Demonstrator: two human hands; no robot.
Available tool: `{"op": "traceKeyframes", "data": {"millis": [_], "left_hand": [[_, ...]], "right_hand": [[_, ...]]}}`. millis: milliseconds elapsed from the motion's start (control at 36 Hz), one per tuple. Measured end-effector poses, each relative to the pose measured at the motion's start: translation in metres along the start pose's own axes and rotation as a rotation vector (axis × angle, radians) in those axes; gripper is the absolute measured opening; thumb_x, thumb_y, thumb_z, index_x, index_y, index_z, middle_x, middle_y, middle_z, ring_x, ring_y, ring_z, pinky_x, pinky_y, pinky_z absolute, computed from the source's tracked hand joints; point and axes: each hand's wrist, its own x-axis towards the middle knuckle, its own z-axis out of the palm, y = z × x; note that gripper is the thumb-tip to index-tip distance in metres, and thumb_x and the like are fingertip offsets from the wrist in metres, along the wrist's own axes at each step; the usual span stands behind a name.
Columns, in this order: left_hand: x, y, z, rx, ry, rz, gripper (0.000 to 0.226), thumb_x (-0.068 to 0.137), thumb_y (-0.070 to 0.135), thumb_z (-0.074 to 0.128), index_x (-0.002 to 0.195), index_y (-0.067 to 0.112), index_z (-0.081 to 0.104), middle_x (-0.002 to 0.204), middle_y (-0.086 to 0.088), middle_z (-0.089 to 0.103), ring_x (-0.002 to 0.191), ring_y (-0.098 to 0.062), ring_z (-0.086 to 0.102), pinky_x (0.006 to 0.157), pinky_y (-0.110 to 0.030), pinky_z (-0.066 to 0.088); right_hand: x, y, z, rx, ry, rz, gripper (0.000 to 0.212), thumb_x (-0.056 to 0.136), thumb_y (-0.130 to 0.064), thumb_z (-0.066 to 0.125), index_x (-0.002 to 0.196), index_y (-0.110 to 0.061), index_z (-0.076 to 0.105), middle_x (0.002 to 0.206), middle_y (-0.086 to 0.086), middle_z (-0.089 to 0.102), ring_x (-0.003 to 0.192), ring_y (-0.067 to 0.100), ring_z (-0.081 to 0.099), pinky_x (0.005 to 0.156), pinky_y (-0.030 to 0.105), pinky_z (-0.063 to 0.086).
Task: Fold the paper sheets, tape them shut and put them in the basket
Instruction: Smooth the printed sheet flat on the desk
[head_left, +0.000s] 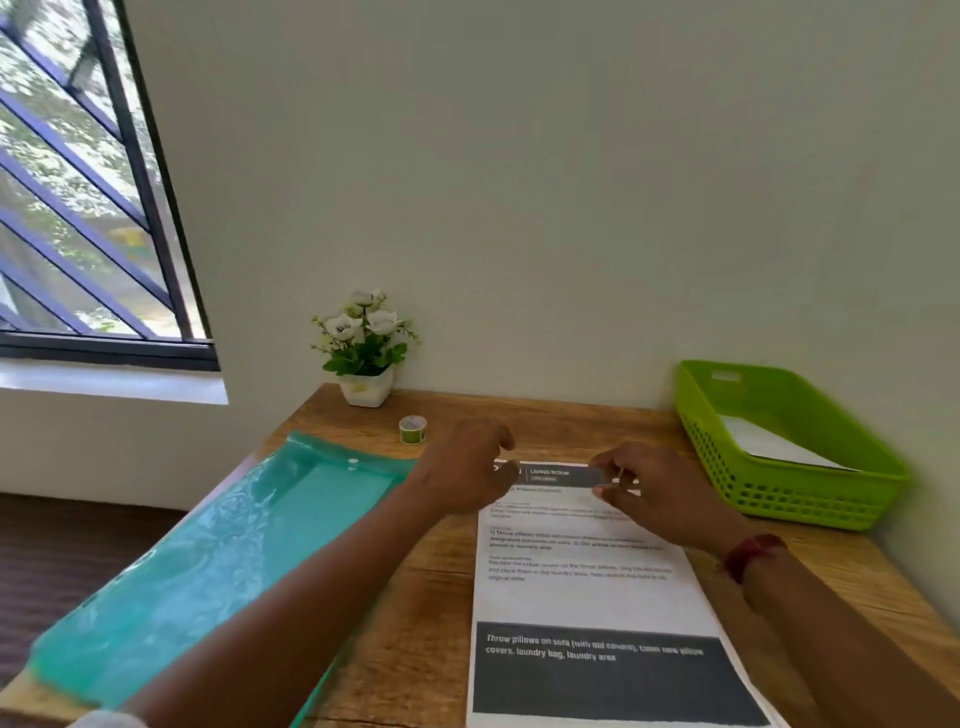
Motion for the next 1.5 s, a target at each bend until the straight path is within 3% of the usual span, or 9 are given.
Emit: {"op": "traceKeyframes", "data": {"millis": [167,306,417,528,694,806,1000,1222,1500], "left_hand": [[-0.01,-0.022,0.008,0.132,-0.076,0.228,0.039,0.098,0.044,0.049,0.129,0.023,0.059,0.129,0.004,0.059,0.115,-0.011,0.053,0.094,-0.031,0.049],[-0.024,-0.042,0.012,0.298,-0.221,0.212,0.058,0.1,0.058,0.031,0.15,0.028,0.033,0.16,0.002,0.029,0.149,-0.015,0.019,0.121,-0.036,0.015],[-0.03,-0.054,0.012,0.284,-0.304,0.137,0.078,0.09,0.074,0.01,0.157,0.032,0.013,0.165,0.006,0.009,0.151,-0.011,-0.004,0.122,-0.038,-0.002],[-0.03,-0.059,0.019,0.281,-0.339,0.084,0.077,0.092,0.07,0.007,0.157,0.03,0.009,0.165,0.004,0.006,0.151,-0.011,-0.006,0.12,-0.037,-0.011],[-0.03,-0.063,0.024,0.267,-0.273,0.037,0.065,0.101,0.058,0.022,0.157,0.025,0.013,0.164,-0.001,0.016,0.151,-0.017,0.009,0.124,-0.045,-0.001],[-0.03,-0.072,0.023,0.222,-0.232,0.017,0.064,0.101,0.057,0.024,0.157,0.026,0.015,0.163,-0.003,0.019,0.151,-0.019,0.013,0.123,-0.046,0.003],[-0.026,-0.086,0.019,0.194,-0.222,-0.048,0.064,0.101,0.057,0.023,0.156,0.025,0.018,0.161,-0.006,0.026,0.149,-0.023,0.02,0.123,-0.049,0.009],[-0.026,-0.091,0.016,0.161,-0.183,-0.075,0.068,0.102,0.055,0.025,0.157,0.019,0.01,0.161,-0.008,0.025,0.149,-0.025,0.02,0.123,-0.047,0.007],[-0.017,-0.081,0.005,0.226,-0.112,-0.017,0.069,0.102,0.053,0.03,0.157,0.019,0.006,0.159,-0.011,0.027,0.146,-0.03,0.026,0.12,-0.058,0.009]], "right_hand": [[0.001,0.016,0.027,0.04,0.074,-0.023,0.03,0.087,-0.038,0.063,0.113,-0.022,0.065,0.102,-0.012,0.059,0.095,0.012,0.06,0.08,0.031,0.05],[-0.002,0.02,0.036,-0.023,-0.031,-0.053,0.041,0.092,-0.042,0.057,0.129,-0.025,0.057,0.122,-0.011,0.053,0.115,0.01,0.048,0.095,0.031,0.045],[-0.004,0.018,0.034,-0.023,-0.037,-0.062,0.046,0.091,-0.048,0.053,0.131,-0.026,0.057,0.123,-0.009,0.053,0.116,0.01,0.046,0.095,0.03,0.044],[-0.004,0.019,0.034,-0.036,-0.01,-0.059,0.043,0.093,-0.041,0.058,0.132,-0.024,0.056,0.122,-0.008,0.054,0.117,0.013,0.047,0.096,0.028,0.042],[-0.009,0.016,0.033,-0.034,-0.012,-0.007,0.041,0.093,-0.034,0.063,0.132,-0.023,0.058,0.125,-0.006,0.054,0.12,0.014,0.046,0.095,0.024,0.037],[-0.01,0.014,0.033,-0.02,-0.005,0.0,0.04,0.092,-0.035,0.062,0.13,-0.025,0.058,0.118,-0.016,0.049,0.119,0.012,0.047,0.093,0.025,0.036],[-0.014,0.013,0.035,-0.02,-0.003,-0.007,0.061,0.088,-0.066,0.034,0.129,-0.029,0.058,0.116,-0.017,0.049,0.11,0.008,0.046,0.091,0.028,0.039],[-0.014,0.009,0.036,-0.034,-0.018,0.01,0.052,0.088,-0.053,0.046,0.131,-0.025,0.059,0.117,-0.011,0.055,0.113,0.012,0.049,0.09,0.027,0.037],[-0.012,0.013,0.037,0.016,0.036,-0.017,0.07,0.087,-0.075,0.03,0.117,-0.021,0.064,0.108,-0.011,0.056,0.099,0.013,0.055,0.084,0.034,0.046]]}}
